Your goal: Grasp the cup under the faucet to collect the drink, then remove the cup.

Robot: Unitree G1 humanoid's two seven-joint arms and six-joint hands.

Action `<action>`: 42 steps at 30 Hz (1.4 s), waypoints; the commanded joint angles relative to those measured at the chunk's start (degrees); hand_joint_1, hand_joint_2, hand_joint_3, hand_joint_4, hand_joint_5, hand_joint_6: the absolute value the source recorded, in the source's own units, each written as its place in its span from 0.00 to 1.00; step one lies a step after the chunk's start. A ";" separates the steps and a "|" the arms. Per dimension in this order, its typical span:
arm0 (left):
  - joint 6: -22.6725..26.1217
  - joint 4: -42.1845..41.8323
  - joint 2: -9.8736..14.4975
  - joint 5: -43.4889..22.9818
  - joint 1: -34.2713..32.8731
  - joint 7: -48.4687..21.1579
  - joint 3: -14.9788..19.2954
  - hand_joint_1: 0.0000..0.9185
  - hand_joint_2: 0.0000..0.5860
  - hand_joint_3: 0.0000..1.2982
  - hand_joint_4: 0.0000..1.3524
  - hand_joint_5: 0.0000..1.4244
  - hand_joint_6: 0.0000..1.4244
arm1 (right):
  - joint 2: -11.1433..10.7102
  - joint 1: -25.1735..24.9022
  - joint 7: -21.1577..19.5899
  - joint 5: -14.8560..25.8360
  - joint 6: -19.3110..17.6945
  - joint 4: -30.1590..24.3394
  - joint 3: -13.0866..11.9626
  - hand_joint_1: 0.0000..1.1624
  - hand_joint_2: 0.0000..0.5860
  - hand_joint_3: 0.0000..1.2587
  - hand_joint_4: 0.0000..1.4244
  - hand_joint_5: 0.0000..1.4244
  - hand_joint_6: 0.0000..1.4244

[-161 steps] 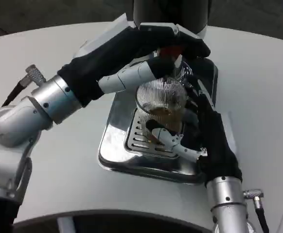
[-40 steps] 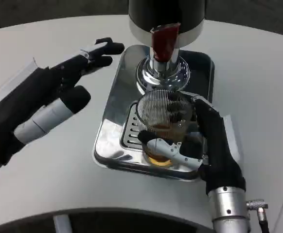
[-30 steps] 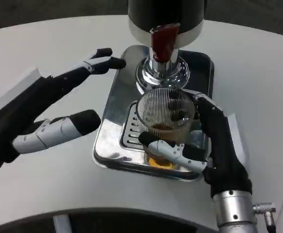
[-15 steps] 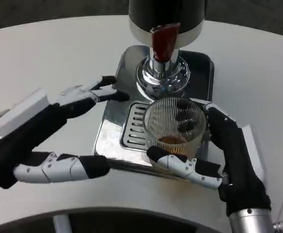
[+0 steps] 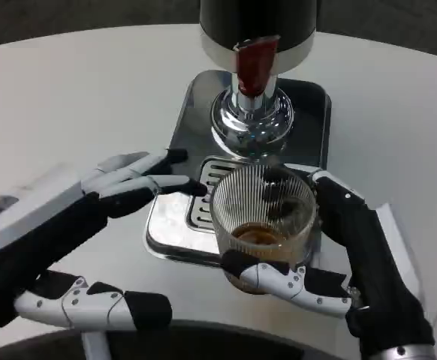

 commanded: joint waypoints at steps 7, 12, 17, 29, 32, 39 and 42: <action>-3.14 -3.01 1.15 0.18 4.81 -1.75 3.29 0.00 0.08 0.17 0.00 0.05 0.00 | -1.76 4.84 3.71 1.77 1.34 -8.09 -0.08 0.80 0.27 0.43 0.43 0.49 0.47; -3.74 -4.84 0.79 0.30 6.58 -1.84 3.76 0.00 0.08 0.17 0.00 0.05 0.00 | -2.49 6.70 5.26 2.48 2.30 -11.05 -0.45 0.80 0.28 0.44 0.43 0.49 0.47; -4.53 -7.90 -0.03 1.10 8.92 -1.40 4.93 0.00 0.08 0.15 0.00 0.05 0.00 | -3.79 8.56 7.30 3.74 3.45 -14.62 -1.28 0.80 0.28 0.44 0.43 0.49 0.47; -11.10 -13.73 1.56 1.95 13.06 -3.98 8.03 0.00 0.09 0.04 0.00 0.00 0.00 | -6.53 10.91 10.63 6.80 5.96 -20.13 -3.99 0.79 0.27 0.44 0.44 0.50 0.47; -11.84 -14.07 2.10 0.91 13.60 -4.66 8.93 0.00 0.09 0.00 0.00 0.00 0.00 | -6.90 11.20 11.17 7.37 6.47 -21.12 -4.29 0.79 0.27 0.44 0.44 0.50 0.47; -12.78 -15.12 3.25 -2.11 14.17 -6.28 11.03 0.00 0.11 0.00 0.00 0.00 0.00 | -7.86 11.93 12.28 8.56 7.61 -23.44 -4.36 0.79 0.27 0.44 0.44 0.50 0.47; -12.55 -15.58 3.27 -2.95 14.35 -6.69 11.70 0.00 0.11 0.00 0.00 0.00 0.00 | -8.31 12.32 12.33 8.94 7.96 -24.11 -4.41 0.79 0.27 0.44 0.44 0.50 0.47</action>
